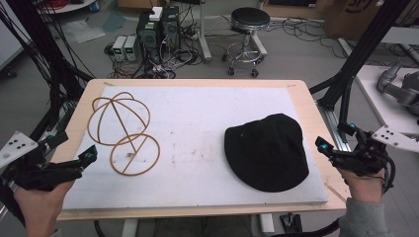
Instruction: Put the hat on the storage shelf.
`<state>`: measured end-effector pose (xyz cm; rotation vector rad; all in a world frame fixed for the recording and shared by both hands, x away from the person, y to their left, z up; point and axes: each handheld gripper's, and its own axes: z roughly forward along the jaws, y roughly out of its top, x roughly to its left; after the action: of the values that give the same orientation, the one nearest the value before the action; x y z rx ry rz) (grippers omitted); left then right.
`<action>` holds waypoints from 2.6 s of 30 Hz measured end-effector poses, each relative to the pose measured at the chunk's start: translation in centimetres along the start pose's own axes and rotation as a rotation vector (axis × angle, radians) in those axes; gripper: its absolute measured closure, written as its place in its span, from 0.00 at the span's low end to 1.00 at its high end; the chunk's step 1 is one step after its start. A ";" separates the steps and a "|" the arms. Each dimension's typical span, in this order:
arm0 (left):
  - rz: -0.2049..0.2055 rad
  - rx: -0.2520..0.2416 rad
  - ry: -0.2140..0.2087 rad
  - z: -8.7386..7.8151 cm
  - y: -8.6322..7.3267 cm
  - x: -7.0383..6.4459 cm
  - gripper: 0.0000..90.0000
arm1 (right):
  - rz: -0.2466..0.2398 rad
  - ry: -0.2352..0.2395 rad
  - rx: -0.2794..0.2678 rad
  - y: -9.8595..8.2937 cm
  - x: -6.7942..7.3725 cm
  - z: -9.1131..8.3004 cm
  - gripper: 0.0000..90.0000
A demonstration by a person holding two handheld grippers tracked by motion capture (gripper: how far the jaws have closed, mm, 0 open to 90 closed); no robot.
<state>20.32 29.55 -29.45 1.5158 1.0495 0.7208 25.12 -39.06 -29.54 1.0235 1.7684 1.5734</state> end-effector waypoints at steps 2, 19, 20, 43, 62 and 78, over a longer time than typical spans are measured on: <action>-0.003 0.001 0.004 0.1 0.0 0.0 0.02 | 0.002 -0.001 0.003 0.0 0.0 -0.1 0.01; -0.014 0.002 0.009 0.3 -0.1 0.2 0.02 | -0.002 0.008 0.001 -0.2 -0.5 -0.2 0.01; -0.017 0.000 0.010 0.3 -0.1 0.3 0.02 | 0.002 0.005 0.010 -0.3 -0.6 -0.1 0.01; -0.043 -0.008 0.020 -0.8 -0.5 1.0 0.02 | -0.132 0.245 0.186 0.3 -1.1 7.9 0.01; -0.079 -0.017 0.030 -4.5 -1.5 0.7 0.02 | -0.209 0.392 0.250 -0.5 -2.2 12.8 0.24; -0.096 0.005 0.049 -5.3 -2.2 0.9 0.02 | -0.234 0.465 0.327 -1.0 -2.5 13.9 0.88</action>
<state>15.54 32.69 -30.59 1.4483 1.1540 0.6909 37.60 -33.35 -32.92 0.5793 2.4245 1.4836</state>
